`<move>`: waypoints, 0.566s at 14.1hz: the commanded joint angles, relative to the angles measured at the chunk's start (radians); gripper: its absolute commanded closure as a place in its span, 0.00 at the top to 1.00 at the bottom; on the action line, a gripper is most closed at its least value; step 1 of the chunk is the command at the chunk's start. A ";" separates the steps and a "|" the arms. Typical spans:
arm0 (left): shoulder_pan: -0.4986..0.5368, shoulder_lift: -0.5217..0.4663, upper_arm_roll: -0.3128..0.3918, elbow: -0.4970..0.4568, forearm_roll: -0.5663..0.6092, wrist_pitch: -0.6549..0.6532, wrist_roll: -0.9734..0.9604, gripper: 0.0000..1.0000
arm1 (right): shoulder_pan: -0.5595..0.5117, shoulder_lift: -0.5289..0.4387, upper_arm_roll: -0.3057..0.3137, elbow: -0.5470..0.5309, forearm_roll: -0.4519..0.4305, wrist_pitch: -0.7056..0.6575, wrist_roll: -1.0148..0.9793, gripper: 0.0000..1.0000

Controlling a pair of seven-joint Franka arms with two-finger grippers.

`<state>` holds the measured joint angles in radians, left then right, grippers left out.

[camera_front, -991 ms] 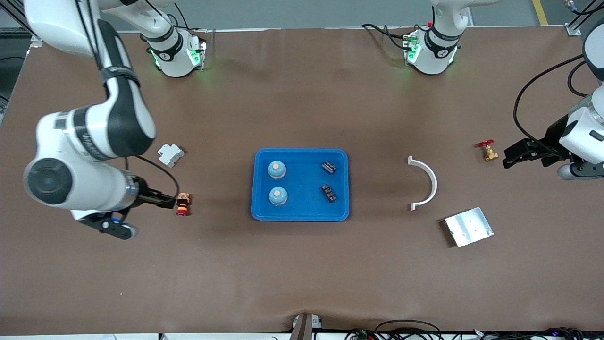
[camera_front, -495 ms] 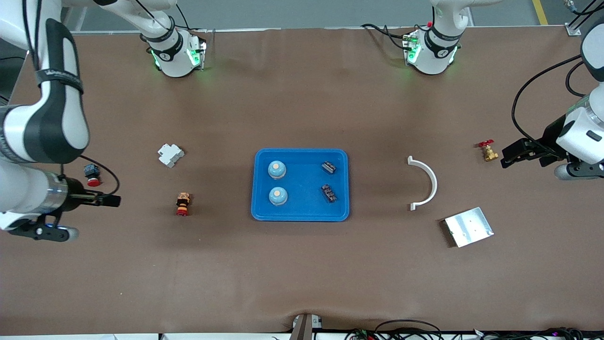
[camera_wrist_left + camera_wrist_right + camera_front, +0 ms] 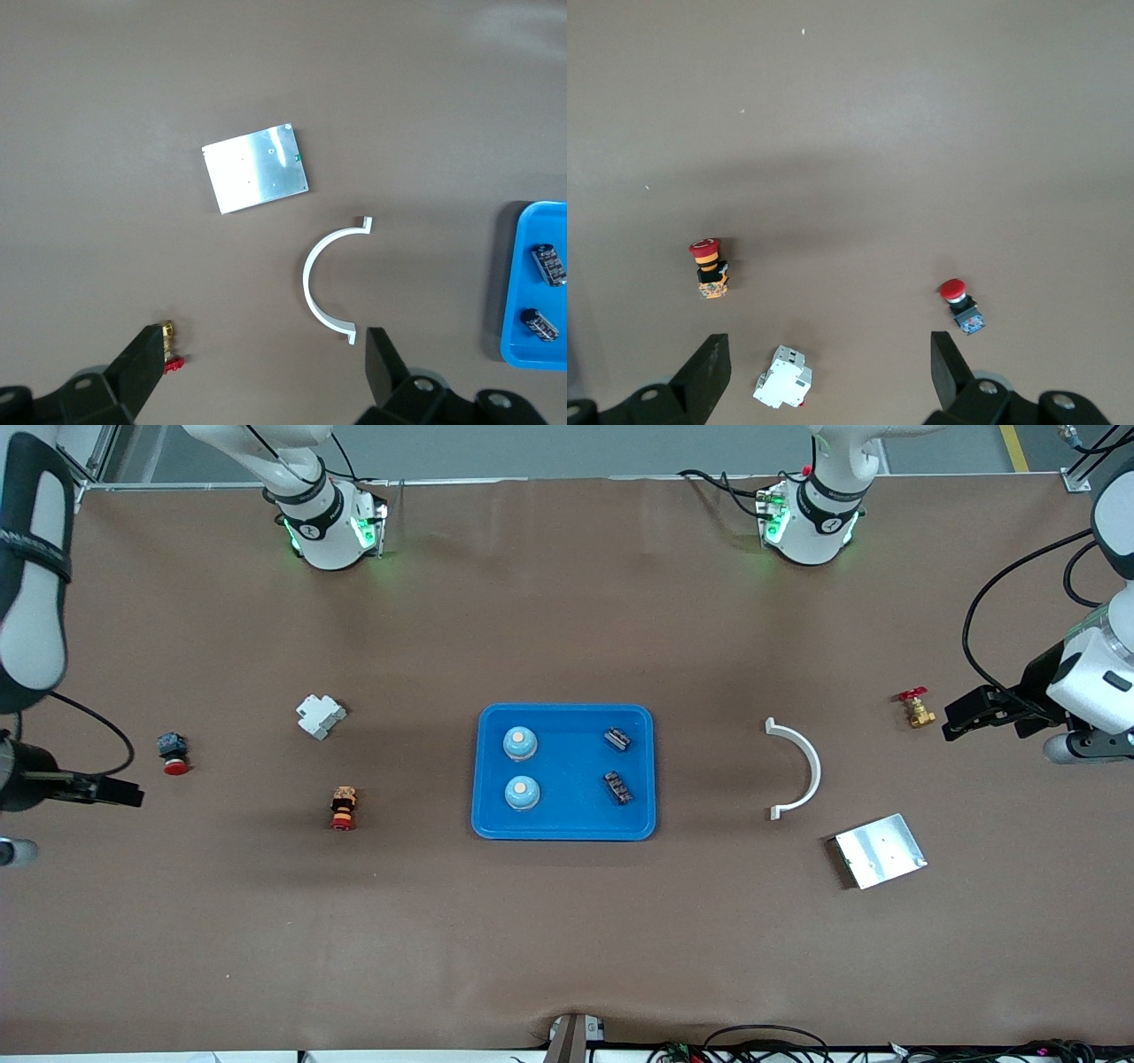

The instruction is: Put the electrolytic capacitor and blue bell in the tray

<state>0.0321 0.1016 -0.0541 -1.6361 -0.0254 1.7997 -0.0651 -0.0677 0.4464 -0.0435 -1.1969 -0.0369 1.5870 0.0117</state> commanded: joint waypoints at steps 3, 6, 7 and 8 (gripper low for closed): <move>0.015 -0.006 0.007 0.033 -0.014 -0.016 0.021 1.00 | -0.032 -0.194 0.021 -0.190 0.012 0.021 -0.007 1.00; 0.031 -0.025 0.005 0.041 -0.013 -0.046 0.021 1.00 | -0.038 -0.279 0.019 -0.274 0.081 0.030 -0.007 1.00; 0.035 -0.037 0.005 0.065 -0.010 -0.096 0.028 1.00 | -0.037 -0.297 0.021 -0.292 0.081 0.037 -0.007 1.00; 0.035 -0.042 0.005 0.094 -0.008 -0.144 0.037 1.00 | -0.035 -0.313 0.021 -0.300 0.081 0.037 -0.007 1.00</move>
<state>0.0566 0.0904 -0.0495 -1.5875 -0.0254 1.7423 -0.0569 -0.0816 0.2048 -0.0428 -1.4148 0.0274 1.5969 0.0117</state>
